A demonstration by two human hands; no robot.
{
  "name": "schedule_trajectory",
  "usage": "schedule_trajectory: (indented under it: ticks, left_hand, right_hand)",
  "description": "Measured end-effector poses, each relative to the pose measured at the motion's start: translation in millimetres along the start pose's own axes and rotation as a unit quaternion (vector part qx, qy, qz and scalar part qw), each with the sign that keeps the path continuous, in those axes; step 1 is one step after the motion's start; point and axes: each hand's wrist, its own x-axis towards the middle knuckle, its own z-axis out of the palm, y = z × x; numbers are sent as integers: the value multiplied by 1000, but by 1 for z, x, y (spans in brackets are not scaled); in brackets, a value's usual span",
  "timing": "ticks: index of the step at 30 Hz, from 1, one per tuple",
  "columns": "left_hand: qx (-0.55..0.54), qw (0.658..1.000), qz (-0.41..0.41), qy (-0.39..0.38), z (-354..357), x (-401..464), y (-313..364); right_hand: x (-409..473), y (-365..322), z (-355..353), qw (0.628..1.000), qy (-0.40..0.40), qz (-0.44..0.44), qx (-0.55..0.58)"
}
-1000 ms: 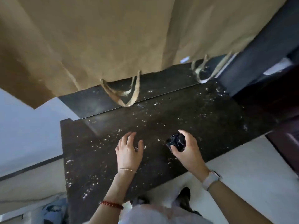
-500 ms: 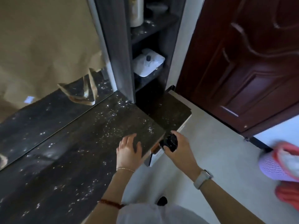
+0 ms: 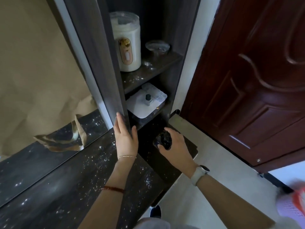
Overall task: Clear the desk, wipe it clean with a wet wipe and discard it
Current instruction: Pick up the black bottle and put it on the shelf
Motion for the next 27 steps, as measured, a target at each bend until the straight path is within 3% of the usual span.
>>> schedule_trajectory:
  ticks: [8, 12, 18, 23, 27]
  left_hand:
    - [11, 999, -2, 35, 3, 24, -16]
    - [1, 999, 0, 47, 5, 24, -19]
    - [9, 998, -13, 61, 11, 22, -20]
    - [24, 997, -27, 67, 13, 22, -17]
    - [23, 997, -28, 63, 12, 22, -17]
  right_hand:
    - [106, -34, 23, 980, 4, -154, -129]
    - [131, -33, 35, 963, 1, -185, -198]
    - [134, -28, 38, 964, 35, -210, -159]
    - [115, 0, 28, 913, 41, -319, -251]
    - [116, 7, 24, 889, -2, -342, -305]
